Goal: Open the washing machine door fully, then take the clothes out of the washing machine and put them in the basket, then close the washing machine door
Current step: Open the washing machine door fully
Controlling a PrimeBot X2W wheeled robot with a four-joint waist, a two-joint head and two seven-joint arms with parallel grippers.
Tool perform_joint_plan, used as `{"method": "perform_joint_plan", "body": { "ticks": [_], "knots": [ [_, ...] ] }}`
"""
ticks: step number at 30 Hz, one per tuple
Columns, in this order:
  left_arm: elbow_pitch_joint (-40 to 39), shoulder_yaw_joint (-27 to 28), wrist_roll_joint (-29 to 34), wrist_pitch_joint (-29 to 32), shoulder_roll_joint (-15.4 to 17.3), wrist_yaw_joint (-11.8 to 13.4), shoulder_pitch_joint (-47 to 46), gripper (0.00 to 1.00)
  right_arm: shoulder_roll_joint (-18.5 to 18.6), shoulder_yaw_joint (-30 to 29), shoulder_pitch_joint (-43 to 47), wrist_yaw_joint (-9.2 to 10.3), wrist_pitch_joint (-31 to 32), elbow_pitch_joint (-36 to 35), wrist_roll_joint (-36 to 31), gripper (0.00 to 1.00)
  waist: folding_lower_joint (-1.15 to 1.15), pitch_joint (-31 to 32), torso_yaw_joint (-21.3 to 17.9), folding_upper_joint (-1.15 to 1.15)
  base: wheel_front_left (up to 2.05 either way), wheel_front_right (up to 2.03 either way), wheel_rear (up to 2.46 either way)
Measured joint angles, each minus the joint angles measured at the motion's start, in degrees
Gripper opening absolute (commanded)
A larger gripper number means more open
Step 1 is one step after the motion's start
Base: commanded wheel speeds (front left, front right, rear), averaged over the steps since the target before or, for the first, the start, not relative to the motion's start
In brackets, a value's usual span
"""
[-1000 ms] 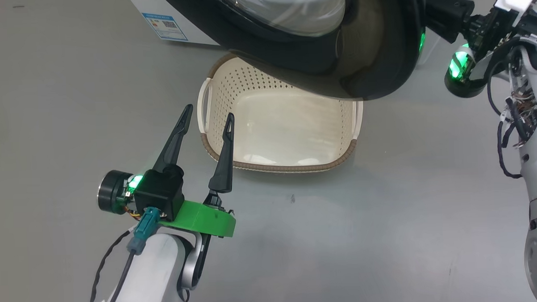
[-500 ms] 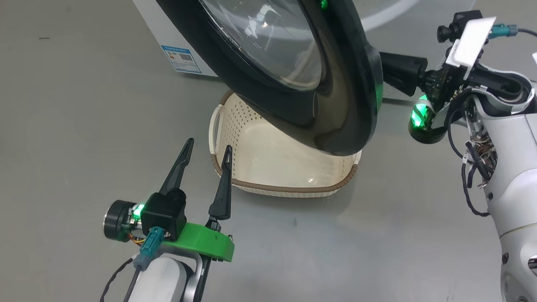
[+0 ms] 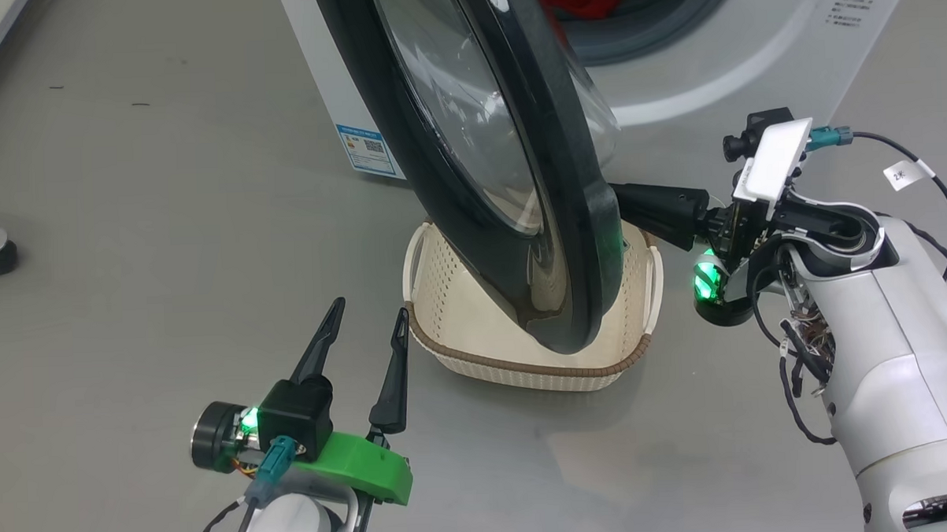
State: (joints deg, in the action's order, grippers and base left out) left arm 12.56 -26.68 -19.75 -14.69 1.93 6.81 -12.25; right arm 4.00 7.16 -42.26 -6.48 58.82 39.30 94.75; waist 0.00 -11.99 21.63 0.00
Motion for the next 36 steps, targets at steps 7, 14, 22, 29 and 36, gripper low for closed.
{"method": "perform_joint_plan", "body": {
  "ticks": [7,14,22,29,36],
  "knots": [
    [0.3,0.2,0.0,0.0,0.0,0.0,1.1,1.0,-0.1,2.1,2.4,-0.02,-1.2,-0.9,0.8,0.0,0.0,2.0,1.7,0.0,0.0,0.0,0.0],
    [0.6,0.2,0.0,0.0,0.1,0.0,1.7,1.0,-0.1,6.5,4.7,-0.18,-2.2,-2.8,5.4,0.0,0.0,3.2,3.4,0.0,0.0,0.0,0.0],
    [0.9,0.3,0.0,0.0,0.1,0.0,1.8,1.0,-0.1,11.7,6.4,-0.29,-4.6,-5.0,8.5,0.0,0.0,3.9,5.2,0.0,0.0,0.0,0.0],
    [0.8,0.8,0.0,0.0,0.2,0.0,2.7,1.0,-0.1,15.8,6.5,-0.46,-6.8,-6.7,11.0,0.0,0.0,4.0,6.2,0.0,0.0,0.0,0.0],
    [0.7,0.9,0.2,0.0,0.2,0.0,2.8,1.0,-0.1,17.6,6.6,-0.46,-9.4,-7.2,11.1,0.0,0.0,3.8,6.3,0.0,0.0,0.0,0.0]
  ]
}}
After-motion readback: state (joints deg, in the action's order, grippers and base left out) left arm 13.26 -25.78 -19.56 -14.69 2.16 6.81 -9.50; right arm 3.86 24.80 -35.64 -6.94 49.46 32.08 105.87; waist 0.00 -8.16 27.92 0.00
